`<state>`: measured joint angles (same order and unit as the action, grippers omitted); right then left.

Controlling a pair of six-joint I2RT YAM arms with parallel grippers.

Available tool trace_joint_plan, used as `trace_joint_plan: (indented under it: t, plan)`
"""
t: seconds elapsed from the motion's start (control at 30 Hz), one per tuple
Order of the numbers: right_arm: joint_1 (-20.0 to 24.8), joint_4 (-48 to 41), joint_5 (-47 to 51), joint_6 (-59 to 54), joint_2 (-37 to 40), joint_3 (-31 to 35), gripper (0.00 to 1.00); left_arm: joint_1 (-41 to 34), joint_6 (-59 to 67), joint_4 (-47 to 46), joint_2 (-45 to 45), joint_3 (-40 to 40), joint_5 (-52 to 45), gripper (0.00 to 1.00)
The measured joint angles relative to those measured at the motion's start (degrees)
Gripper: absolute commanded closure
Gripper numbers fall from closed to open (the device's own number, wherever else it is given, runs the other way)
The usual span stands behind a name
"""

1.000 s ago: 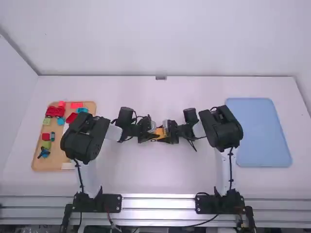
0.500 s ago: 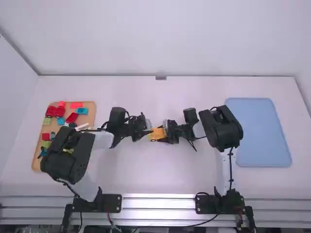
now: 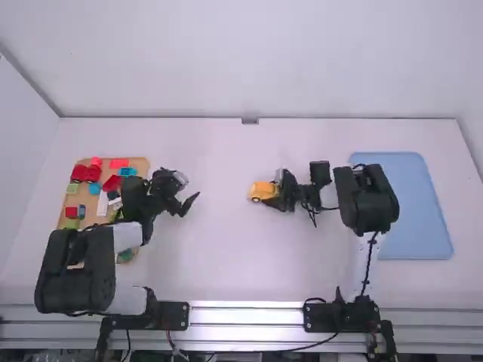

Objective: Assemble lego blocks to make yellow taxi

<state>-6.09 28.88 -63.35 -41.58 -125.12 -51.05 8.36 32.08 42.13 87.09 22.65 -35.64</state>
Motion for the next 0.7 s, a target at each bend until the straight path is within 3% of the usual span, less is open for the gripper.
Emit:
trace_joint_plan:
  t: [0.1, 0.2, 0.4, 0.53, 0.7]
  plan:
    - [3.96, -5.62, 3.5, 4.31, 5.7, 0.0, 0.52, 0.11, -2.71, 2.34, 0.0, -1.55, 2.89, 0.01]
    - [10.01, -18.91, 9.11, 6.51, 14.32, -0.04, 0.53, 0.09, -5.25, 4.59, 0.0, -3.06, 6.56, 0.01]
    - [21.09, -37.05, 21.31, 5.05, 27.85, -0.09, 0.54, 0.11, -6.49, 6.86, 0.0, -3.91, 8.96, 0.01]
    - [29.99, -41.13, 30.75, 4.39, 34.91, -0.09, 0.51, 0.11, -6.84, 8.76, 0.0, -3.91, 9.38, 0.01]
    - [39.01, -36.92, 35.17, 4.33, 35.91, -0.07, 0.48, 0.11, -6.84, 9.79, 0.0, -3.91, 9.4, 0.01]
